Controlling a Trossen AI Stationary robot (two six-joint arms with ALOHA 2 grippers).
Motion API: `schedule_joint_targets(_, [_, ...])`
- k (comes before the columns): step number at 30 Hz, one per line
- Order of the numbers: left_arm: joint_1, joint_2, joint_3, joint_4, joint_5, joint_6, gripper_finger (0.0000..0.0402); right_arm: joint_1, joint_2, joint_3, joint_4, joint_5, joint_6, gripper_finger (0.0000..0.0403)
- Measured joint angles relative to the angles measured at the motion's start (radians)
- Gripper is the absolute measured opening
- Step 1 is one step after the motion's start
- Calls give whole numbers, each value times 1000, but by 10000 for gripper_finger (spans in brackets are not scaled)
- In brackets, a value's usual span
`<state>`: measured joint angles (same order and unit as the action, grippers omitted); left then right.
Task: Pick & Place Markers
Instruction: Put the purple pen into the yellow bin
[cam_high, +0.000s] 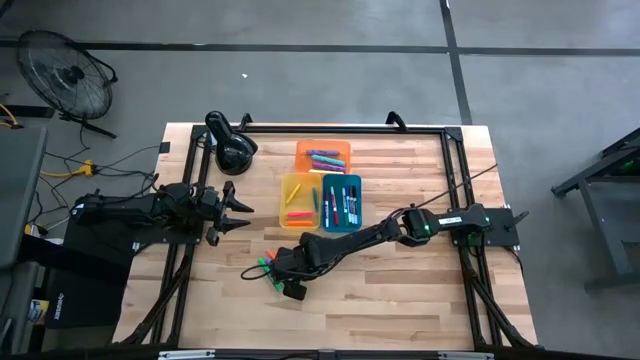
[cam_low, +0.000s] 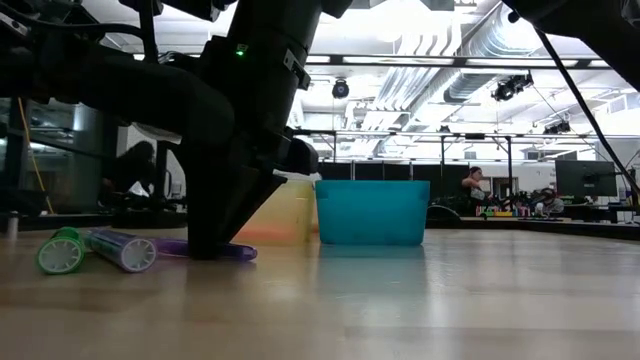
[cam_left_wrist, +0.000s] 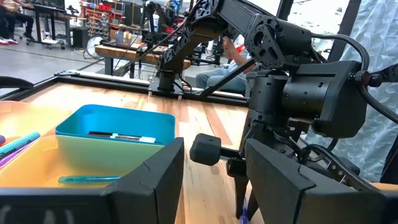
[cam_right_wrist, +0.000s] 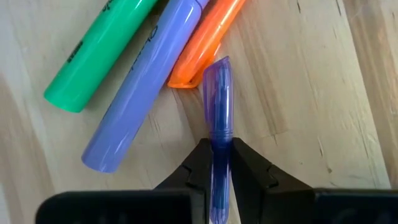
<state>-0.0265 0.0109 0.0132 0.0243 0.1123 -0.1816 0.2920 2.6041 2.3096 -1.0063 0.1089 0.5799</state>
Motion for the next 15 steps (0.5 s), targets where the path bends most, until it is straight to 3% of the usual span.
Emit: schedule_joint_targets(15, [0,0,0,0,0,0,170,5,-33,-5,-38,-1,-9,30])
